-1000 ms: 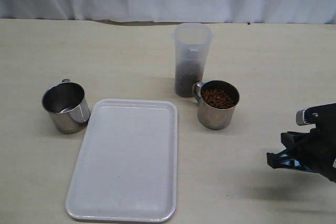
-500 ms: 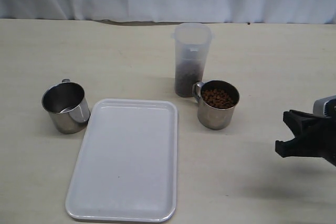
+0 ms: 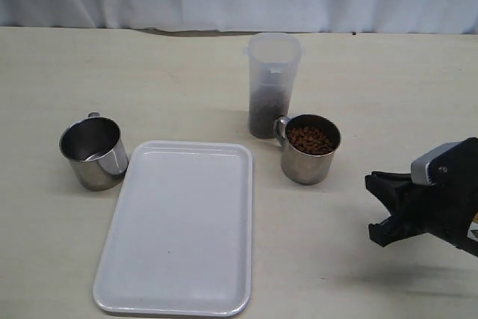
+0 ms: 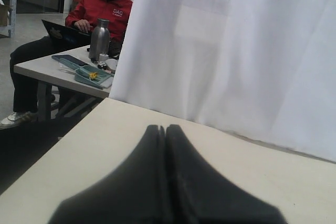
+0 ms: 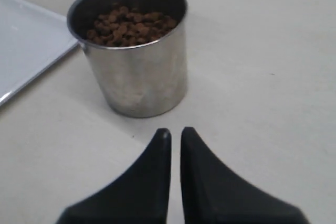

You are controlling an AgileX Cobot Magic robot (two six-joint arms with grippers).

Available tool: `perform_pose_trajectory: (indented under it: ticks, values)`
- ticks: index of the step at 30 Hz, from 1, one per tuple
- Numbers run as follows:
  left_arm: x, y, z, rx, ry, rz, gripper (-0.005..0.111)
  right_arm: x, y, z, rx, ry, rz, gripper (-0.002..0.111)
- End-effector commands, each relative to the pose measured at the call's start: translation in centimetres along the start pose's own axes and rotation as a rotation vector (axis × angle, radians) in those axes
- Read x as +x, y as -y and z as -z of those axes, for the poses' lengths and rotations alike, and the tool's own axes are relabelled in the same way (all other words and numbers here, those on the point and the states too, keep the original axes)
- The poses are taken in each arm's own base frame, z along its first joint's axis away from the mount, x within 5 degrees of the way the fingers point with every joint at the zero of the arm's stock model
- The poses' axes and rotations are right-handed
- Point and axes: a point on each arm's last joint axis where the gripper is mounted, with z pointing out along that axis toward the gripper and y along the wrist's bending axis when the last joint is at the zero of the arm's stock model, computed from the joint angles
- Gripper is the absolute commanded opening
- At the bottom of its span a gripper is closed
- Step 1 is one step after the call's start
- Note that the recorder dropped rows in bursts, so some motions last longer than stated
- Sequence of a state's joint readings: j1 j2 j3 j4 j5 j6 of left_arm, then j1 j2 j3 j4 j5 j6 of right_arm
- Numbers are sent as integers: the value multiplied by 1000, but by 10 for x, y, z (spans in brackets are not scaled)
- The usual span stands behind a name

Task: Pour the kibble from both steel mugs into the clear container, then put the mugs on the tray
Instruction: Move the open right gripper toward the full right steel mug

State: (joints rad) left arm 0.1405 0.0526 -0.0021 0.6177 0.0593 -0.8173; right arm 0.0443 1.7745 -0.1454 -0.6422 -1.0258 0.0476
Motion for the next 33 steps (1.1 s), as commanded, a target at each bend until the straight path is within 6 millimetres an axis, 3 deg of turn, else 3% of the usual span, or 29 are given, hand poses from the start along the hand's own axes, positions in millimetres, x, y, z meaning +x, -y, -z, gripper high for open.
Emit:
perform_pose_trajectory:
  ticks: [1,4,6,12,14,25,33]
  values:
    - [0,1,0,10,6,-4,0,3,4,-13,-42,-1,0,5]
    - [0,1,0,10,6,-4,0,3,4,-16,-55,32,-10,7]
    - [0,1,0,10,6,-4,0,1,4,-16,-57,62,-10,15]
    - [0,1,0,10,6,-4,0,-4,4,-16,-64,108,-1,59]
    - [0,1,0,10,6,-4,0,-3,3,-16,-74,106,1,67]
    - [0,1,0,10,6,-4,0,-4,2,-16,-84,108,3,70]
    - [-1,2,0,21,15,-3,0,4,10,-42,-167,84,-1,71]
